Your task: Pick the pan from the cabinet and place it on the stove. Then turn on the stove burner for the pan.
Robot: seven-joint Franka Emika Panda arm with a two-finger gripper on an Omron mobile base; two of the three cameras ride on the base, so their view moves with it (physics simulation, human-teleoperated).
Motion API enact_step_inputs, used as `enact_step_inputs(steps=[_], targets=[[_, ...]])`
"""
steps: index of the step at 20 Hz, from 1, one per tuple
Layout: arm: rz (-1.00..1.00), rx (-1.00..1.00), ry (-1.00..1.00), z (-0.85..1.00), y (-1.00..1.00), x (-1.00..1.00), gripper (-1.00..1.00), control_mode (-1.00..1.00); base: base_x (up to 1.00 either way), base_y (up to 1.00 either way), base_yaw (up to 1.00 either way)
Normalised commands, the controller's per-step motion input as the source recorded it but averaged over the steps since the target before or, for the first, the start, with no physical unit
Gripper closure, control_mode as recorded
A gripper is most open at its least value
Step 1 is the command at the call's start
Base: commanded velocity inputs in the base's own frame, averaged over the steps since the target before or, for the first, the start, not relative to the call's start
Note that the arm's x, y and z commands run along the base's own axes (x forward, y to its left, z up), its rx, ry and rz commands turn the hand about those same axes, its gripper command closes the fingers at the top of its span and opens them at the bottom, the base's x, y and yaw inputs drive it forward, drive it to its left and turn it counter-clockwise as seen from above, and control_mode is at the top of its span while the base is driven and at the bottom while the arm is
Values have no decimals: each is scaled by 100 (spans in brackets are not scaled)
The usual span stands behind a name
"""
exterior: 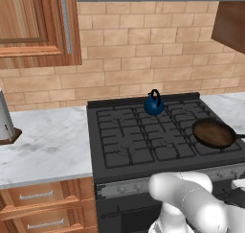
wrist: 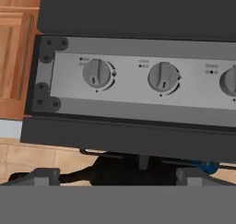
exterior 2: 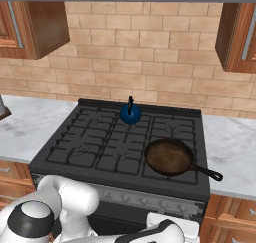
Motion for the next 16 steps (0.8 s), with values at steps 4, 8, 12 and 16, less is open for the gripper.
enact_step_inputs(steps=[4,8,12,16], targets=[[0,0,0,-14,-13,16,-100,-100,0,0,0],[0,0,0,-15,-14,11,-100,-100,0,0,0],[0,0,0,-18,-5,12,-100,-100,0,0,0],[0,0,0,-14,0,19,-100,-100,0,0,0]])
